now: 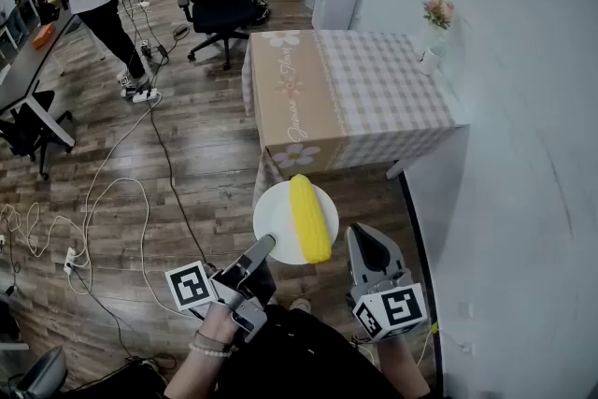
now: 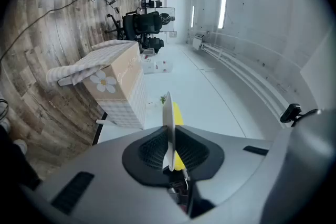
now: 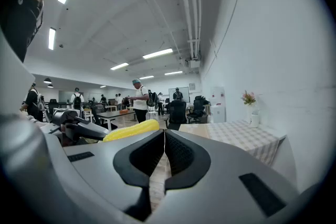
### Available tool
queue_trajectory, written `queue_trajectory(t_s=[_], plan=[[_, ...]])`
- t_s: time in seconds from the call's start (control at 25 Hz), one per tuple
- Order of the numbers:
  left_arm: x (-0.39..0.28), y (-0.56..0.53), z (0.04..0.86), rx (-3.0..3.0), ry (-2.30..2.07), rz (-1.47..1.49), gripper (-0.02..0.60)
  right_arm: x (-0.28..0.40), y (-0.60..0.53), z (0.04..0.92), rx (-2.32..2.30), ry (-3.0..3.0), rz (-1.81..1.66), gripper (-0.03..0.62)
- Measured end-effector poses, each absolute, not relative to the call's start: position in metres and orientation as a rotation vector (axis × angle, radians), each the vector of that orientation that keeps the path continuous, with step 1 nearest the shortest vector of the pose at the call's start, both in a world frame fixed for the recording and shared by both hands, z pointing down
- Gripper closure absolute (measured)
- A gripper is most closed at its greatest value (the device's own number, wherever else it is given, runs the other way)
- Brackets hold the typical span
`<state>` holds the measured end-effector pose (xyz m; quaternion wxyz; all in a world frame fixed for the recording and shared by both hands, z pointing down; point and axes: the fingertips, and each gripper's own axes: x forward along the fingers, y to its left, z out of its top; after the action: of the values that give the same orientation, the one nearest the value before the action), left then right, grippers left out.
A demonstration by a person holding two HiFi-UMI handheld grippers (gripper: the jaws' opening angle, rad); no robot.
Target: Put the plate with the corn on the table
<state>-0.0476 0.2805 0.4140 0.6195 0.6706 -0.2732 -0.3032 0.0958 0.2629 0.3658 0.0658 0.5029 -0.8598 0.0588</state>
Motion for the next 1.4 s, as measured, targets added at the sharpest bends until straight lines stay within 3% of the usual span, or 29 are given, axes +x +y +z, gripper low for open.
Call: queue_trajectory(t_s=[0.52,0.96,1.08,1.4], plan=[[-0.050,0.276,0.411,1.558,-0.621,-0.704,0.540,0.092,0.260,0.368,1.500,-2.603,0.217,0.553],[-0.050,0.274,0.411,1.567,-0.607,-0.709,0.540,0.088,0.252,0.397,1.487,-2.675,0.929,0.548],[-0.051,0.272,0.410,1.565,-0.602,-0.714,0.540,0.085,0.248,0.398,1.459,-2.717,1.164,0.461],[-0.054,0.268,0.407,1.567,-0.589,-0.719,0.540,0.074,0.245,0.403,1.401,-2.735,1.438,0.470]])
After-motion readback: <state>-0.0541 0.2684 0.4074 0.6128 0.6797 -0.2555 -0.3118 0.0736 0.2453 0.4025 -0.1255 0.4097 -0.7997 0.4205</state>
